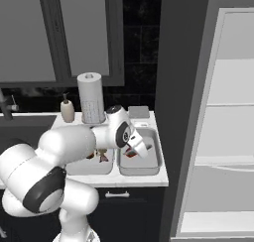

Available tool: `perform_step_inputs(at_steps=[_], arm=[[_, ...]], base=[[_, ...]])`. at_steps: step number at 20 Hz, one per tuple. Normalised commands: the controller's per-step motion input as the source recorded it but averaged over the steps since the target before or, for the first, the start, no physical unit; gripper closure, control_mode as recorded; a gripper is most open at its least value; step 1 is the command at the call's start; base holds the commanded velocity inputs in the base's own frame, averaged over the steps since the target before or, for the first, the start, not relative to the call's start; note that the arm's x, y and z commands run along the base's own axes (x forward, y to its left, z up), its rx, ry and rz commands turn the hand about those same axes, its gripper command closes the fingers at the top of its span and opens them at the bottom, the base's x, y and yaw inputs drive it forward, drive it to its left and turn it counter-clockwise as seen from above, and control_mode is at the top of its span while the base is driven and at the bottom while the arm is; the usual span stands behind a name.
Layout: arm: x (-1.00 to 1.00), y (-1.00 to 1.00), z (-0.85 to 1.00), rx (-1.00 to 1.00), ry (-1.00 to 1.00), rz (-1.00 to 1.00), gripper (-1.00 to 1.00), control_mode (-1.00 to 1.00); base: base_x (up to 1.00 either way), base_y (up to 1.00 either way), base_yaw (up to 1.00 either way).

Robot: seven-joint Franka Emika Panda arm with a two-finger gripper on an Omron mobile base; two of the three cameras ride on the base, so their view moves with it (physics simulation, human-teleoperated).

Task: Place one bell pepper and one fish in each tupperware on the nearby counter, to pack two identical lunches.

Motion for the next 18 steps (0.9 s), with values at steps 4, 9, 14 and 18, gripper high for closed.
perform_step_inputs(at_steps=[4, 9, 14, 18], arm=[[0.19, -0.15, -0.34, 0.0, 0.0, -0.1, 1.0, -1.0], [0.17, -0.14, -0.24, 0.0, 0.0, -0.1, -1.0, -1.0], [0.1, 0.0, 0.01, 0.0, -0.06, -0.1, -1.0, -1.0], [-0.01, -0.01, 0.17, 0.0, -0.17, -0.1, -1.0, -1.0]], base=[[0.0, 0.0, 0.0], [0.0, 0.0, 0.0], [0.0, 0.0, 0.0], [0.0, 0.0, 0.0]])
